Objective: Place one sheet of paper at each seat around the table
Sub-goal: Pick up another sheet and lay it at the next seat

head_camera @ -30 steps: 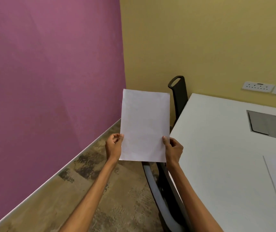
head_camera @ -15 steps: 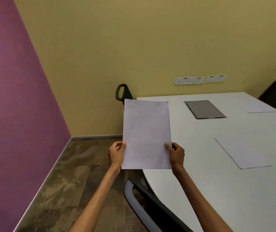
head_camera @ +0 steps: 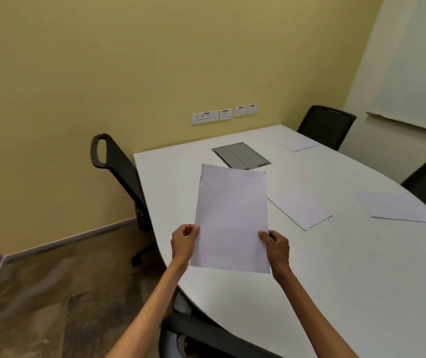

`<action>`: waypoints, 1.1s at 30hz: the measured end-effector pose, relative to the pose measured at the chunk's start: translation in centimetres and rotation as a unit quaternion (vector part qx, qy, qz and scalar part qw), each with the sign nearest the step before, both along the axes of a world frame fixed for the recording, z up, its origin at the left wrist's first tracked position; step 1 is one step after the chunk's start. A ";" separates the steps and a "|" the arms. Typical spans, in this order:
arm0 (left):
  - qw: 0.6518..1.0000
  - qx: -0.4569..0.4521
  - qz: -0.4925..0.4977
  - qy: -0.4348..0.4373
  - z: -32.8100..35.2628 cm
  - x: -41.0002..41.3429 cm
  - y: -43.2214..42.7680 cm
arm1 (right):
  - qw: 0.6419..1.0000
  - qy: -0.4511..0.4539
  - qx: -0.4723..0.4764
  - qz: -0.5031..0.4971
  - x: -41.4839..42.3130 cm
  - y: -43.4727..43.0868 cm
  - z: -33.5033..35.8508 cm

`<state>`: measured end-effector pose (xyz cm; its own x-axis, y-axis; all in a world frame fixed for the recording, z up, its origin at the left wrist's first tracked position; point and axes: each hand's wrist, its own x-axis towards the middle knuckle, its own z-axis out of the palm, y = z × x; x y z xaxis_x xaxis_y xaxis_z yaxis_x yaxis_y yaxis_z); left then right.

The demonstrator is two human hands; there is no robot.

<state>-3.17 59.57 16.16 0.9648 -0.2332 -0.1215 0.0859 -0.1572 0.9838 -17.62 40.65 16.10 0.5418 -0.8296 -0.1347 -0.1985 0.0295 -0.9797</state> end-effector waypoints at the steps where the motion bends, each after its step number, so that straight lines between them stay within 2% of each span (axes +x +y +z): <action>1: 1.000 0.005 -0.009 0.002 -0.3 0.0 -0.8 | 1.000 0.008 0.003 -0.004 -0.3 -0.7 -0.3; 7: 0.996 0.063 -0.050 0.027 -3.3 0.5 -4.9 | 0.998 0.056 0.027 -0.012 -1.5 -4.3 -3.6; 15: 0.982 0.124 -0.106 0.091 -9.3 0.6 -6.2 | 0.991 0.126 0.040 0.014 -4.6 -5.7 -8.9; 18: 0.972 0.153 -0.152 0.090 -10.1 0.8 -7.3 | 0.985 0.163 0.054 0.013 -5.8 -6.1 -10.8; 27: 0.899 0.295 -0.316 0.068 -14.1 0.2 -10.3 | 0.944 0.321 0.073 0.027 -8.9 -7.8 -14.5; 33: 0.861 0.347 -0.366 0.058 -16.0 -0.7 -11.5 | 0.906 0.419 0.054 0.040 -9.6 -7.9 -16.3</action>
<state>-3.85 48.03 0.11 0.5622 -0.6056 -0.5633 -0.1941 -0.7587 0.6219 -27.18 32.73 -0.16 0.2699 -0.7501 -0.6037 -0.8761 0.0687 -0.4772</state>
